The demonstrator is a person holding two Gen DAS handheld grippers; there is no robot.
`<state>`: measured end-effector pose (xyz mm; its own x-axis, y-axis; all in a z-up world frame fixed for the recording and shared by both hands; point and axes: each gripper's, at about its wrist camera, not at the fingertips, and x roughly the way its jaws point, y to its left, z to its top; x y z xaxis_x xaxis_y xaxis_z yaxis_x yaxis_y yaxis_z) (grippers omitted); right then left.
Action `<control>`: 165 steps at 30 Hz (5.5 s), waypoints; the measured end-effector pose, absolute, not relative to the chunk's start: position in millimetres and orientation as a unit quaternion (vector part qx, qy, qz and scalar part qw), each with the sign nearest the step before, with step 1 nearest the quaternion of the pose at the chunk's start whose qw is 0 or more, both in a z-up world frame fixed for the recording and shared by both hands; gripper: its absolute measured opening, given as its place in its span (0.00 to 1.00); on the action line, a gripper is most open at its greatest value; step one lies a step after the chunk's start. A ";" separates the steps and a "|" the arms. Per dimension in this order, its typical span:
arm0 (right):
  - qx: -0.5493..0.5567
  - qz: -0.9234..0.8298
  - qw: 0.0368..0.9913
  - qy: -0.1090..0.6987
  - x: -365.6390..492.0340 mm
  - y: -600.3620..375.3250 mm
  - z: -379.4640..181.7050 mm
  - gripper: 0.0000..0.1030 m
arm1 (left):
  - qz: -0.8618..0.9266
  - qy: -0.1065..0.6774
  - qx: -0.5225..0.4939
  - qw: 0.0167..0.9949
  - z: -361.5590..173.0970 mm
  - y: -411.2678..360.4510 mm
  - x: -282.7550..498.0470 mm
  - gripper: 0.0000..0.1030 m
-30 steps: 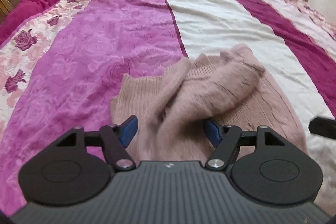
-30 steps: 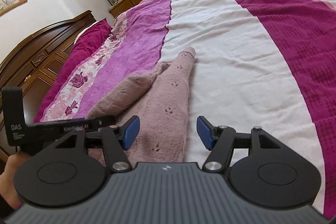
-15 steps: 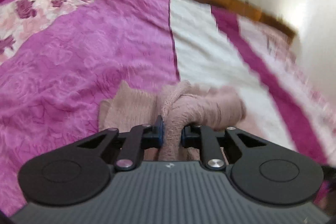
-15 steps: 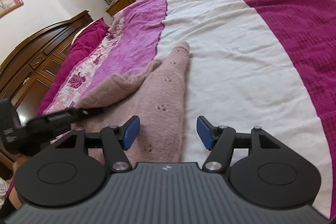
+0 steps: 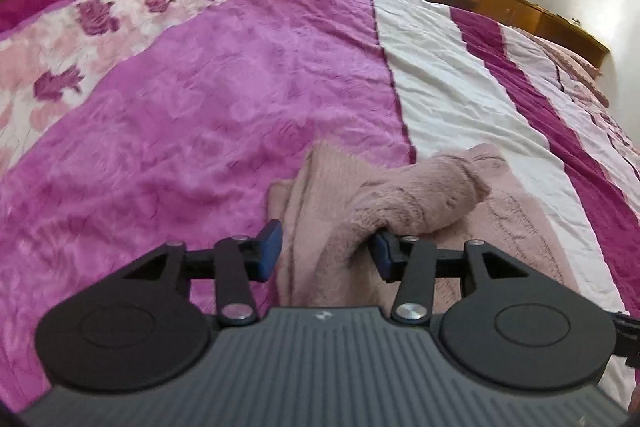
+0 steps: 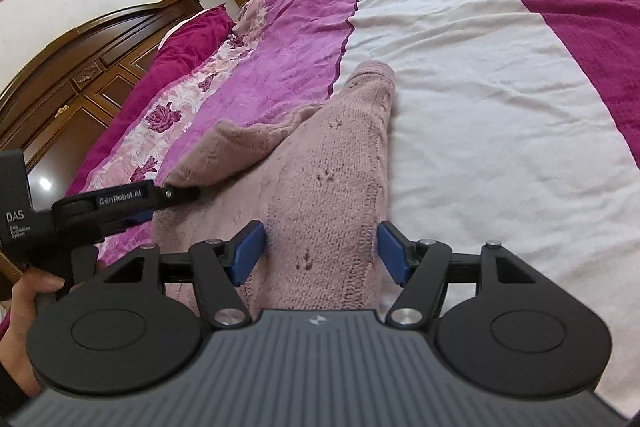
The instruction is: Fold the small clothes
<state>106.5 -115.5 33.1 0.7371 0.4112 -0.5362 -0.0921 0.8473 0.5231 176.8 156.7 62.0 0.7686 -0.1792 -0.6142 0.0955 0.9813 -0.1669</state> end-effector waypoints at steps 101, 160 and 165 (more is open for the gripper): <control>0.378 0.219 0.819 0.371 153.7 -160.2 70.0 0.48 | -0.184 0.405 -0.309 0.841 53.9 173.2 130.1 0.29; 0.274 0.090 0.898 0.332 -110.5 -277.7 66.2 0.77 | -0.118 0.426 -0.064 0.895 67.1 34.8 -39.6 0.53; 0.239 0.080 0.909 0.331 -129.5 -265.8 65.3 0.79 | -0.106 0.431 -0.047 0.895 61.3 27.0 -54.3 0.53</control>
